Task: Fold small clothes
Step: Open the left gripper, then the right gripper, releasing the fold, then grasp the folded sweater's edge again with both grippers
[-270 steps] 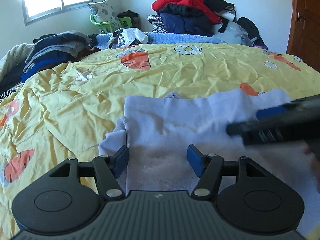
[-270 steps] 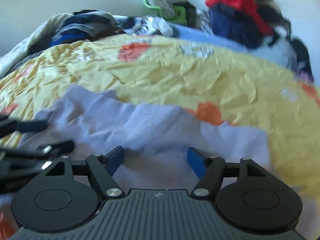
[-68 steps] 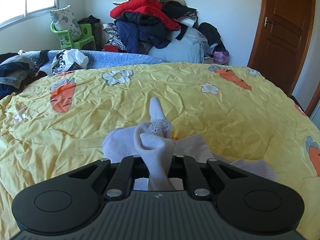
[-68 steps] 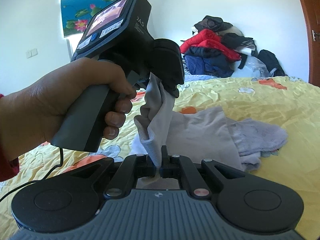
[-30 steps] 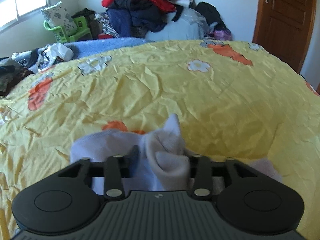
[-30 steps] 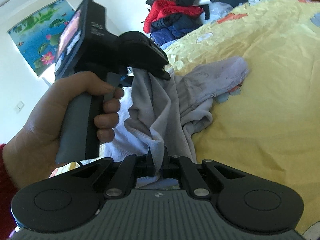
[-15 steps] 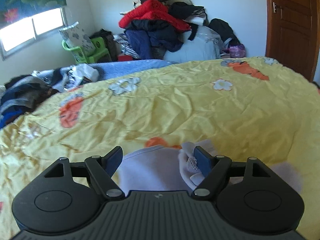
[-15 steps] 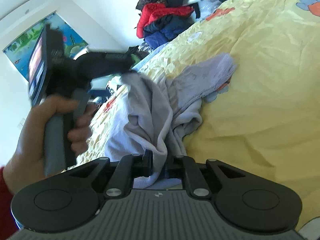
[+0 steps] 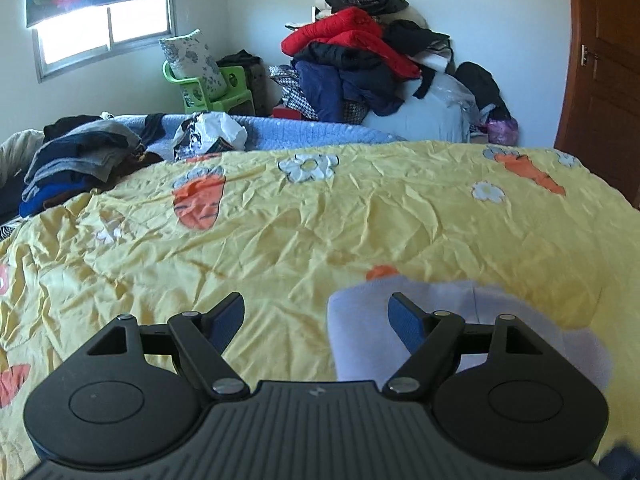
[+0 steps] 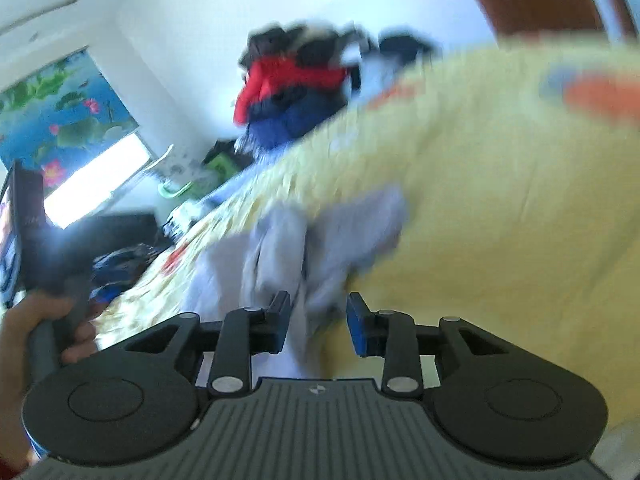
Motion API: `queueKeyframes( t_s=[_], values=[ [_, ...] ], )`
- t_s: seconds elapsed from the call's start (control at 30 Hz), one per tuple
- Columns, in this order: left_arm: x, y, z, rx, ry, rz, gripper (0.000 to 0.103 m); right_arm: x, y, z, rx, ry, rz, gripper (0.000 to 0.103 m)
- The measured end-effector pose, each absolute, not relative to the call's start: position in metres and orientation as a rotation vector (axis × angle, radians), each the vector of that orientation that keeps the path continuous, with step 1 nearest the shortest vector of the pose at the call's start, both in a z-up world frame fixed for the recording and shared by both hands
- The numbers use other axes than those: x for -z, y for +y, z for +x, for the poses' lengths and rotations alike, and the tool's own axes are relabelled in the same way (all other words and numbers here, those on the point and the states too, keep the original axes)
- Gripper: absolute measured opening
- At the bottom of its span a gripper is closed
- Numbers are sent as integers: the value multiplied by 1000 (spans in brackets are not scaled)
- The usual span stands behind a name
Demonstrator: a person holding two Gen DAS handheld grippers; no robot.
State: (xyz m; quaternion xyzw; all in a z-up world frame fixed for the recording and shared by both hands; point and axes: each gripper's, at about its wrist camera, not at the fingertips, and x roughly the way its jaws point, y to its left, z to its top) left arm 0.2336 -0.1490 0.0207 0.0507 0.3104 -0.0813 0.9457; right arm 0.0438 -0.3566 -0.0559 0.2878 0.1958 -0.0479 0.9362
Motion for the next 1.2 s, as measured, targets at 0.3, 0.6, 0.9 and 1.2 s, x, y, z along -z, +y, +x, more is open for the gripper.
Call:
queueKeyframes(
  t_s=[0.3, 0.6, 0.9, 1.2],
  values=[
    [12, -152, 190, 207, 681, 195, 79, 44, -338, 147, -31, 615, 347, 31],
    [16, -149, 182, 223, 686, 180, 79, 32, -328, 126, -32, 583, 243, 47],
    [17, -142, 176, 243, 698, 158, 80, 35, -337, 102, 31, 568, 290, 53],
    [25, -106, 171, 390, 777, -34, 80, 48, -370, 83, -9, 621, 459, 73]
  ],
)
